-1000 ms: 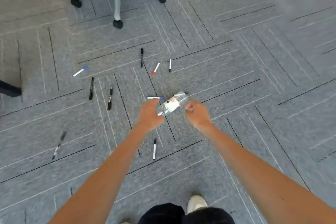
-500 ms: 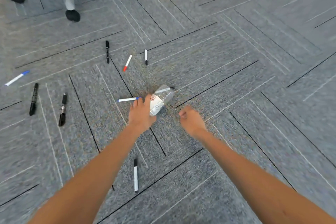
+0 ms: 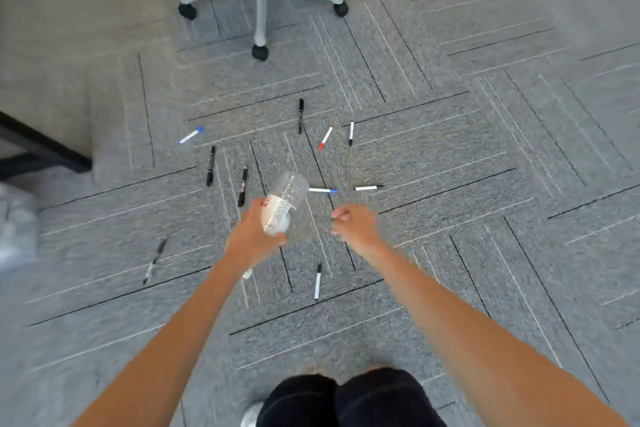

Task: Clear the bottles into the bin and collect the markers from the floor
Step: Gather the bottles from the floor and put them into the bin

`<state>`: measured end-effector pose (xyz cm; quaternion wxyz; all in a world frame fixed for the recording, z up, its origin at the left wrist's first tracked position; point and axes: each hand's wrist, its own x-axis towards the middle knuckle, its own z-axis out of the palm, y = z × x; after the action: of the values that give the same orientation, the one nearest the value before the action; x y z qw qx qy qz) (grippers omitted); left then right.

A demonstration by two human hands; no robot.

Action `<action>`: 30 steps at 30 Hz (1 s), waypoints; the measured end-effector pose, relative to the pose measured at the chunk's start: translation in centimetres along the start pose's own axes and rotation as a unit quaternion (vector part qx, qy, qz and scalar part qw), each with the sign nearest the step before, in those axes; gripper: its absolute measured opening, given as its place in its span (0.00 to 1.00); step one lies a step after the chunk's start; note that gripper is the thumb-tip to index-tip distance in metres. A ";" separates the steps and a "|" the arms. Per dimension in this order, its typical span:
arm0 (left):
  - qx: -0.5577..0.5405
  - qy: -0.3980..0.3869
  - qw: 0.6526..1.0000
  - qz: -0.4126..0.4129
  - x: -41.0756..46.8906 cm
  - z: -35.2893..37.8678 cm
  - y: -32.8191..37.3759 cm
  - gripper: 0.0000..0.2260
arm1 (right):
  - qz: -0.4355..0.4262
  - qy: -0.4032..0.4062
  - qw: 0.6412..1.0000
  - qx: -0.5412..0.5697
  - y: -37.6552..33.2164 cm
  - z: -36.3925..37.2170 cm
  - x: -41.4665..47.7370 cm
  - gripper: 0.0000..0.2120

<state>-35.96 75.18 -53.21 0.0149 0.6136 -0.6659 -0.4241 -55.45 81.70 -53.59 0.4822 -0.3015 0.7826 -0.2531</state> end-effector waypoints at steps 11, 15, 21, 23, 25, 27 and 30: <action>-0.128 0.097 0.972 -0.173 -23.1 -24.4 3.2 0.38 | -0.026 -0.166 0.985 -0.038 -23.3 3.9 -21.3 0.10; -0.201 0.135 0.945 -0.218 -28.8 -30.8 0.0 0.43 | -0.041 -0.202 0.977 -0.060 -29.4 8.3 -26.5 0.13; -0.320 0.193 0.887 -0.272 -29.7 -39.3 -8.6 0.37 | -0.046 -0.236 0.966 -0.097 -35.7 19.5 -29.4 0.08; -0.377 0.183 0.856 -0.303 -28.6 -41.9 -12.5 0.33 | -0.035 -0.238 0.966 -0.092 -37.4 23.7 -29.2 0.07; -0.416 0.155 0.837 -0.319 -27.5 -44.8 -15.9 0.30 | -0.028 -0.238 0.967 -0.088 -38.9 27.7 -28.7 0.07; -0.440 0.151 0.823 -0.326 -26.2 -47.5 -19.3 0.28 | -0.025 -0.234 0.968 -0.092 -40.3 31.6 -28.0 0.06; -0.469 0.173 0.798 -0.337 -23.6 -51.4 -24.4 0.21 | -0.030 -0.220 0.969 -0.107 -42.2 36.5 -27.0 0.06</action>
<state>17.26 69.46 -22.77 0.2719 0.7801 -0.1234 -0.5499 -3.20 68.03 -23.19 0.5991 -0.4233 0.6707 -0.1097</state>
